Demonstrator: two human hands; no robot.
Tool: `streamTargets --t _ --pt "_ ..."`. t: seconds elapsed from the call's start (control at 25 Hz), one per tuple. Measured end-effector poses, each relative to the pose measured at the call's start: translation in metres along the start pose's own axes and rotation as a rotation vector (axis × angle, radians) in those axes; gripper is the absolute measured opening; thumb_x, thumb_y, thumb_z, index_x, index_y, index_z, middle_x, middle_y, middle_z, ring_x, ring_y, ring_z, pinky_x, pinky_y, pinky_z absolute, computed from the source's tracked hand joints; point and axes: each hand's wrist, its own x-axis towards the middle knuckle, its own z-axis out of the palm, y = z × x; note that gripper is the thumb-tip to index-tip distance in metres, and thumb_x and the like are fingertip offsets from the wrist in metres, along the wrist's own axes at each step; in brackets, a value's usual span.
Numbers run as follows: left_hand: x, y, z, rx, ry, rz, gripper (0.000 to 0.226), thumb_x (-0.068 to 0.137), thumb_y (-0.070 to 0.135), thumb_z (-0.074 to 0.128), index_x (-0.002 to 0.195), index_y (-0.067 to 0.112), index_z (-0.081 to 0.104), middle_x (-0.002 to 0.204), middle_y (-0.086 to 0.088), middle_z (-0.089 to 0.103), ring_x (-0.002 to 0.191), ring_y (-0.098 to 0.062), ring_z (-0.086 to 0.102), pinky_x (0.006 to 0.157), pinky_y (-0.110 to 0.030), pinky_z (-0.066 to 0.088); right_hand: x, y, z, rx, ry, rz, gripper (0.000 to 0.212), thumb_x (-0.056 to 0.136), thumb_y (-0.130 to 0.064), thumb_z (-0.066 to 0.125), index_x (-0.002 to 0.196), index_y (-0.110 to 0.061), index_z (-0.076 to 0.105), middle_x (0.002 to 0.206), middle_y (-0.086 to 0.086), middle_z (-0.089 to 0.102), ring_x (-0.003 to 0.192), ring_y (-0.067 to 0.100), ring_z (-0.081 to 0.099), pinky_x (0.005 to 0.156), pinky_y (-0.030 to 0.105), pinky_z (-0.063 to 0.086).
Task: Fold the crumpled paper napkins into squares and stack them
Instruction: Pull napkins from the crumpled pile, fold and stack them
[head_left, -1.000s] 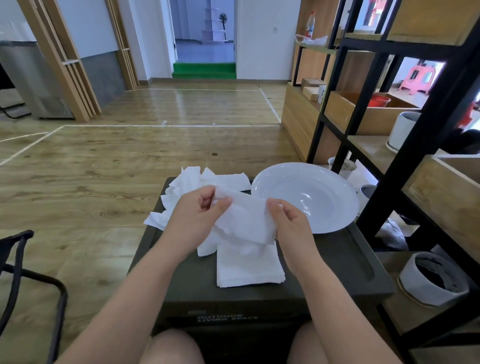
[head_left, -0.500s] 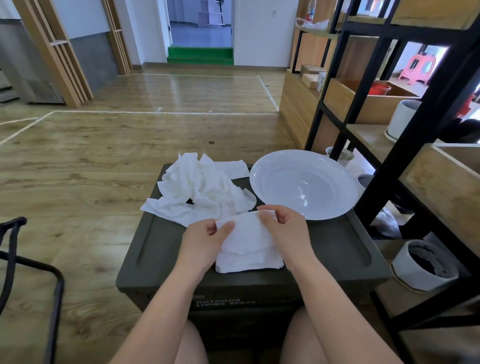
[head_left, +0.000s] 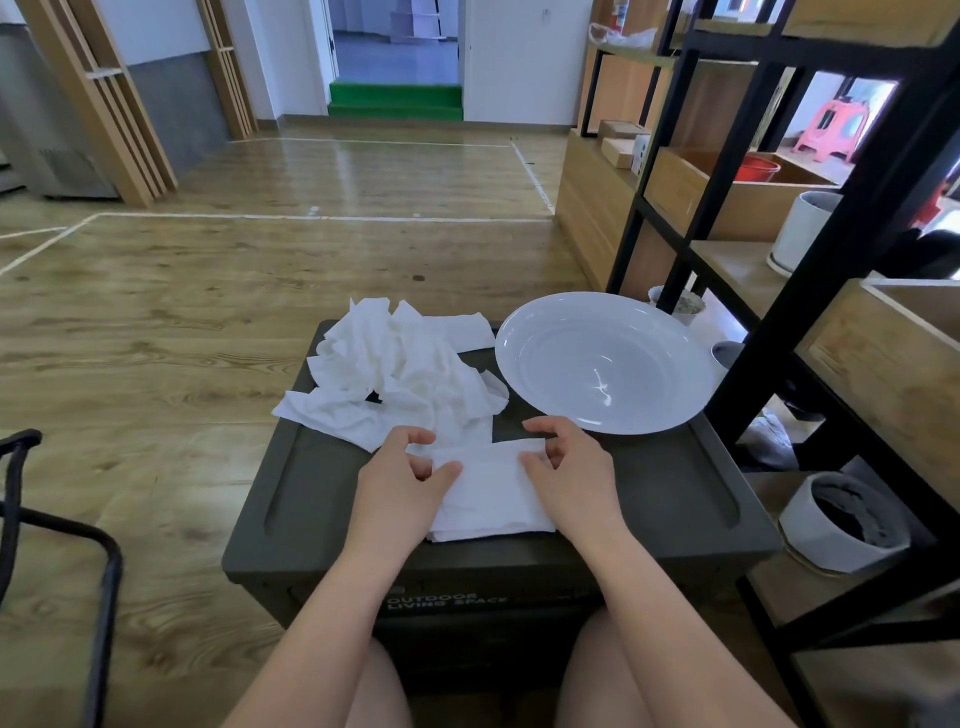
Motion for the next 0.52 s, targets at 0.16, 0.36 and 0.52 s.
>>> streamTargets --t 0.16,0.36,0.52 --pt "0.0 -0.002 0.001 0.007 0.02 0.006 0.025 0.086 0.027 0.066 0.109 0.028 0.054 0.068 0.004 0.063 0.059 0.0 0.057 0.048 -0.01 0.039 0.002 0.004 0.003 0.015 0.007 0.006 0.031 0.083 -0.015 0.063 0.103 -0.038 0.058 0.089 -0.009 0.061 0.079 0.0 0.056 0.064 0.001 0.038" --pt "-0.006 0.001 -0.013 0.14 0.096 0.11 0.024 0.087 0.042 0.058 0.11 0.037 0.053 0.095 0.02 0.06 0.073 0.005 0.058 0.056 -0.011 0.037 -0.003 0.004 -0.007 -0.089 0.069 -0.166 0.029 0.082 -0.021 0.067 0.106 -0.036 0.06 0.1 -0.026 0.054 0.092 -0.006 0.051 0.079 0.008 0.041" --pt "-0.013 -0.005 -0.026 0.317 -0.218 0.401 0.038 0.07 0.048 0.072 0.103 0.049 0.052 0.111 0.031 0.047 0.103 0.008 0.044 0.083 -0.011 0.036 -0.011 0.011 -0.025 -0.311 -0.19 -0.385 0.027 0.077 -0.031 0.068 0.103 -0.039 0.064 0.105 -0.031 0.053 0.105 -0.007 0.043 0.086 0.005 0.032"
